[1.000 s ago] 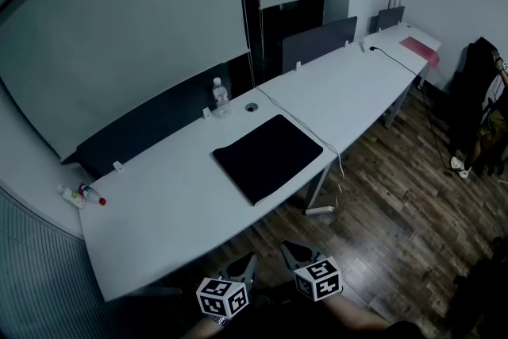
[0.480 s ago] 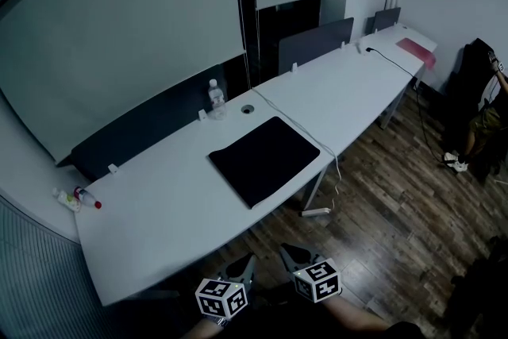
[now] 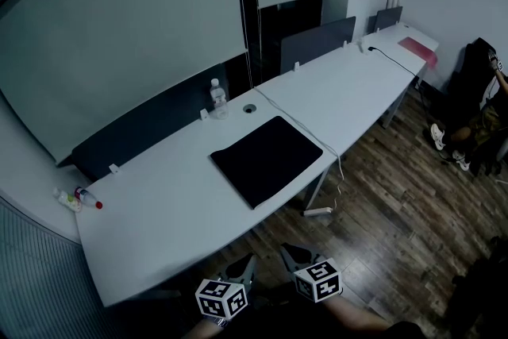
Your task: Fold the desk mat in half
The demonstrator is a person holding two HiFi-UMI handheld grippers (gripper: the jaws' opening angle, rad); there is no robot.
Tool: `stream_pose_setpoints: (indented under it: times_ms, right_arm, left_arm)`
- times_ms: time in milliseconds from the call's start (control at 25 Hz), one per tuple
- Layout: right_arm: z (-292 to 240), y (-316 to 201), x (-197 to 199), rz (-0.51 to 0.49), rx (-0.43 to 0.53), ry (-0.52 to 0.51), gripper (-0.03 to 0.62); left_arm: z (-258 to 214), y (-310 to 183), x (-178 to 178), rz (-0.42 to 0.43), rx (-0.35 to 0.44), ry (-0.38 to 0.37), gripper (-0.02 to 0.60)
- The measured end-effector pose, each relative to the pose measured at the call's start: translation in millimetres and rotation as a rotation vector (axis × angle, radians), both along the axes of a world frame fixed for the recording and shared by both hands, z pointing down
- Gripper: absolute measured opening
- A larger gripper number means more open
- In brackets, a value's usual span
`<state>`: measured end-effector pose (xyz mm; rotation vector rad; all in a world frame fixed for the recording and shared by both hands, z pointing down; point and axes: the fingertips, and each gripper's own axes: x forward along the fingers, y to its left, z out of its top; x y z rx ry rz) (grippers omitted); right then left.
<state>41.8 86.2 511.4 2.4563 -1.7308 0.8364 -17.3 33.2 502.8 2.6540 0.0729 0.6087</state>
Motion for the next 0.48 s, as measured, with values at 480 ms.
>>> stream_pose_setpoints:
  times_ms: [480]
  right_arm:
    - [1.8, -7.6, -1.0, 0.0, -0.006, -0.007, 0.023]
  left_arm:
    - [0.9, -7.0, -1.3, -0.002, 0.005, -0.003, 0.006]
